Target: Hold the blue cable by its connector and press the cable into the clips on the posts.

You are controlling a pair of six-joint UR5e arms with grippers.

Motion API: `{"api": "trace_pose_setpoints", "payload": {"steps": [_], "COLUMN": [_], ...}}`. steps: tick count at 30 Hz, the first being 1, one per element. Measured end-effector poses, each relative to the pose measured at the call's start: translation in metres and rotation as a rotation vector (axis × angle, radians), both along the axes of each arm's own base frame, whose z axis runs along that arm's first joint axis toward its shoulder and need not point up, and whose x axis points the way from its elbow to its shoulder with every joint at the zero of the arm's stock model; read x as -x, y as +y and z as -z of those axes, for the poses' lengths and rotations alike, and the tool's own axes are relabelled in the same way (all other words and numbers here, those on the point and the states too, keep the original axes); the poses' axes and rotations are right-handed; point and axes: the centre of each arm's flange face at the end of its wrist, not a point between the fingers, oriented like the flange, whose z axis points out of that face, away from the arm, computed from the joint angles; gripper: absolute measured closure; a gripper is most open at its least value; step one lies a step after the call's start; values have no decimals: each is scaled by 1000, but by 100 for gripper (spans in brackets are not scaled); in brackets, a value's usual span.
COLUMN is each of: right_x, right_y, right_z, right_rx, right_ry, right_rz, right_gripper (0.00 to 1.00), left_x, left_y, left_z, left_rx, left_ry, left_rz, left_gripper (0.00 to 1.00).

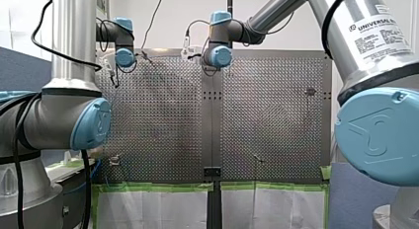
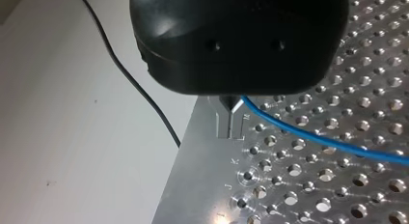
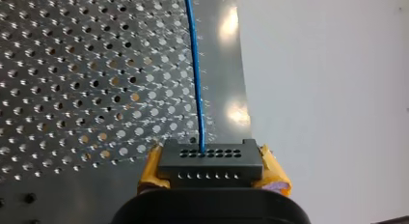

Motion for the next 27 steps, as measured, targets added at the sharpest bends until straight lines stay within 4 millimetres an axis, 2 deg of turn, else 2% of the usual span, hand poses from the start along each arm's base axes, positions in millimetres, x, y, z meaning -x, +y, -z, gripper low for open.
{"api": "trace_pose_setpoints", "payload": {"steps": [9, 14, 19, 27], "right_x": [8, 10, 5, -5], "right_y": [-21, -34, -44, -60], "right_z": [-12, -5, 6, 5], "right_rx": [16, 11, 4, 11], "right_ry": [-20, -13, -3, -17], "right_rz": [26, 35, 30, 24], "right_gripper": [100, 100, 100, 100], "left_x": [-4, -8, -20, -39], "left_y": [10, 18, 22, 24], "left_z": [-4, -6, -4, -7], "left_rx": [6, 14, 15, 20], "left_ry": [-12, -24, -14, -10], "left_rz": [8, 9, 28, 52], "left_gripper": [100, 100, 100, 100]}}
